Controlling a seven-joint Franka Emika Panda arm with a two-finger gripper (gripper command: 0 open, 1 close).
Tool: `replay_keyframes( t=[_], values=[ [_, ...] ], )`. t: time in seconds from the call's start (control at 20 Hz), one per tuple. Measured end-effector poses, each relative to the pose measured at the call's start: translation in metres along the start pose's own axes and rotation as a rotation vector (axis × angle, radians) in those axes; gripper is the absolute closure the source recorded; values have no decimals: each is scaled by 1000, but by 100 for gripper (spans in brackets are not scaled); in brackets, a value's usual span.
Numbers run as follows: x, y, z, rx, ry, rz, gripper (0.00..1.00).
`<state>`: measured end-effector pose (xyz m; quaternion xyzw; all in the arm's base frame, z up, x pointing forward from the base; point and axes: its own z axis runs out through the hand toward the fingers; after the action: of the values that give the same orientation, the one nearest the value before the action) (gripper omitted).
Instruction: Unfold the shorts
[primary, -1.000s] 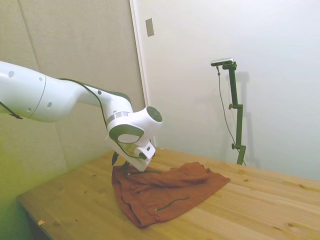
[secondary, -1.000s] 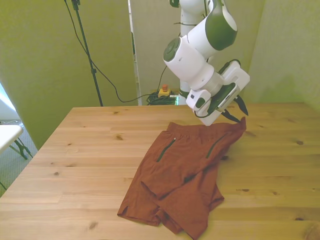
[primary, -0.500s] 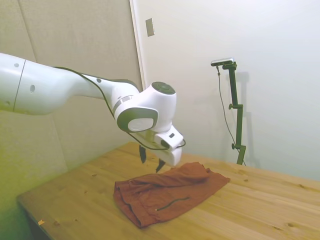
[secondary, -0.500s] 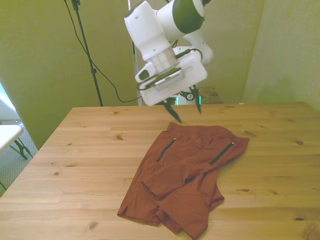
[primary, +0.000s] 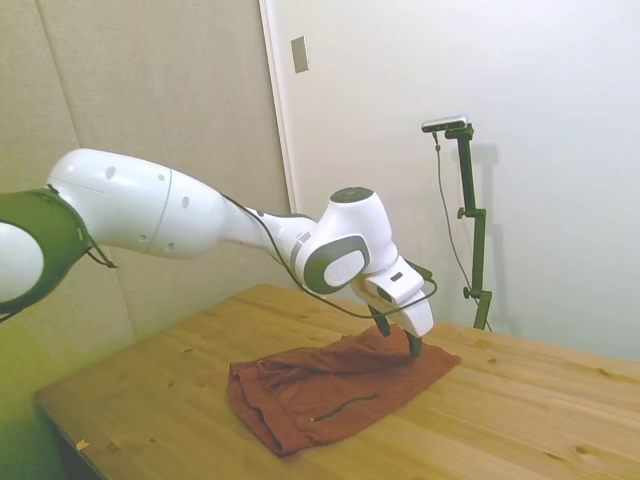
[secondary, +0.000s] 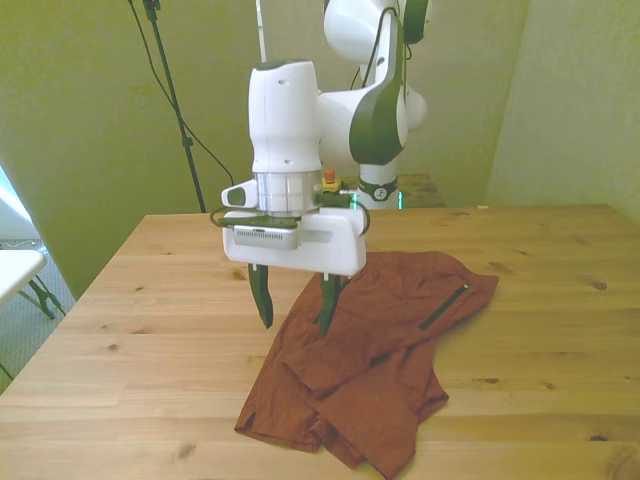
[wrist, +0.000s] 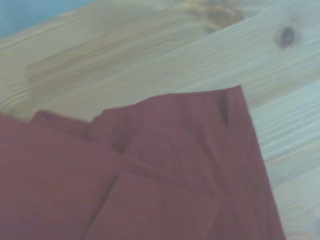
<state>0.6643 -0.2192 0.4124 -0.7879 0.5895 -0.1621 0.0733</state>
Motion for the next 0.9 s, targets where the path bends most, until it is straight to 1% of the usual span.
replay_keyframes(
  t=[0.05,0.15,0.3,0.5,0.7,0.9],
  values=[
    [2,-6,6,-22,24,29,0],
    [5,-18,13,-55,41,51,0],
    [17,-29,14,-82,52,45,0],
    [21,-43,19,-91,62,26,0],
    [-3,-62,30,-128,13,8,0],
    [-32,-78,33,-142,8,-15,0]
  ],
)
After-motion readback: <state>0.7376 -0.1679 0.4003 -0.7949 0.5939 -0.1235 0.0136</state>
